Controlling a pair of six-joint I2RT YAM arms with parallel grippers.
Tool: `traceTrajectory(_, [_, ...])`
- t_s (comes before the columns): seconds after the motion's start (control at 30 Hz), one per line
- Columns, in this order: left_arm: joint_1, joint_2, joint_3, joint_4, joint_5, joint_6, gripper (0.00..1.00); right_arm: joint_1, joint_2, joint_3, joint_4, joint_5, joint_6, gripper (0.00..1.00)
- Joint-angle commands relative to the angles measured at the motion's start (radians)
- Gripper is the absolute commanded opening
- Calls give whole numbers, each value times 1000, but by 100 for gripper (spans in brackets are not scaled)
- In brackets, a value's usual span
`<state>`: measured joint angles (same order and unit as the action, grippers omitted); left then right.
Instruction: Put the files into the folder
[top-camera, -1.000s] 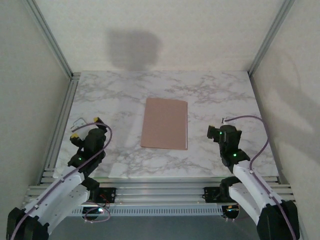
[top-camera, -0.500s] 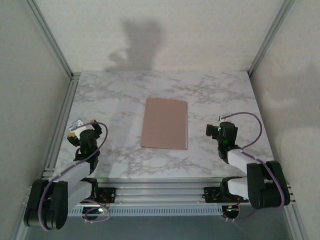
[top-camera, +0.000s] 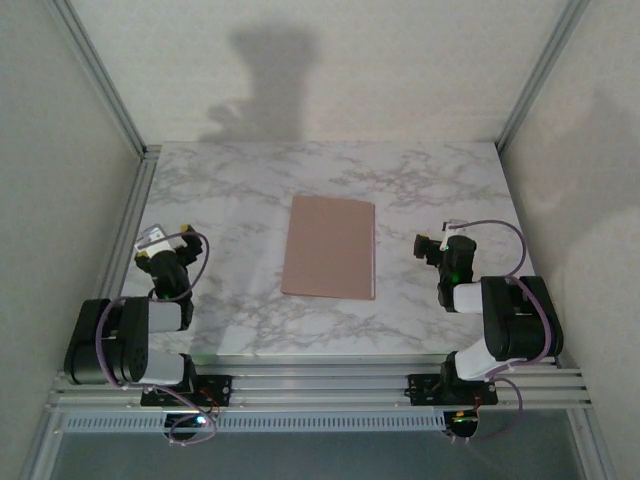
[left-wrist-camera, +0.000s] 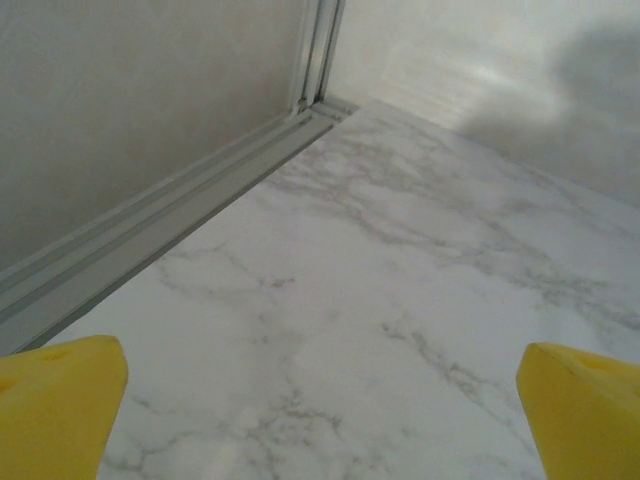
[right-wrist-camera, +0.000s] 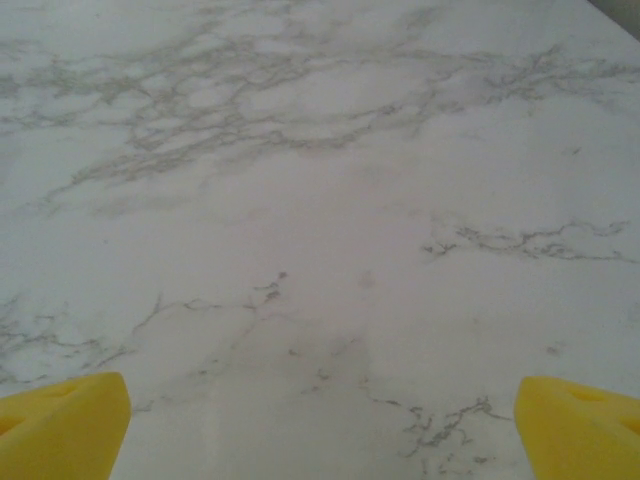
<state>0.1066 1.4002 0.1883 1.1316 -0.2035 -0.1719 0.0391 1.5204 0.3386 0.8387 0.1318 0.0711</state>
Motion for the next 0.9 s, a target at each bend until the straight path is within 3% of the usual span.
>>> traceTrajectory(0.0, [-2,3,-57,200,34,-6,99,-4,-5,-25,108,0,12,99])
traceTrajectory(0.13, [-36,48,-76,281,8,24,99,-4,-3,-22,102,1,12,99])
traceTrajectory(0.2, [-55,149,-56,361,-6,51,100,-2,0,-20,98,-4,10,99])
traceTrajectory(0.27, [-74,121,23,161,-4,65,100,-2,6,1,70,-20,3,99])
traceTrajectory(0.3, [-80,148,0,256,-12,80,100,-1,6,10,54,-15,2,99])
traceTrajectory(0.87, [-86,137,13,204,-26,80,99,38,15,45,0,48,-26,99])
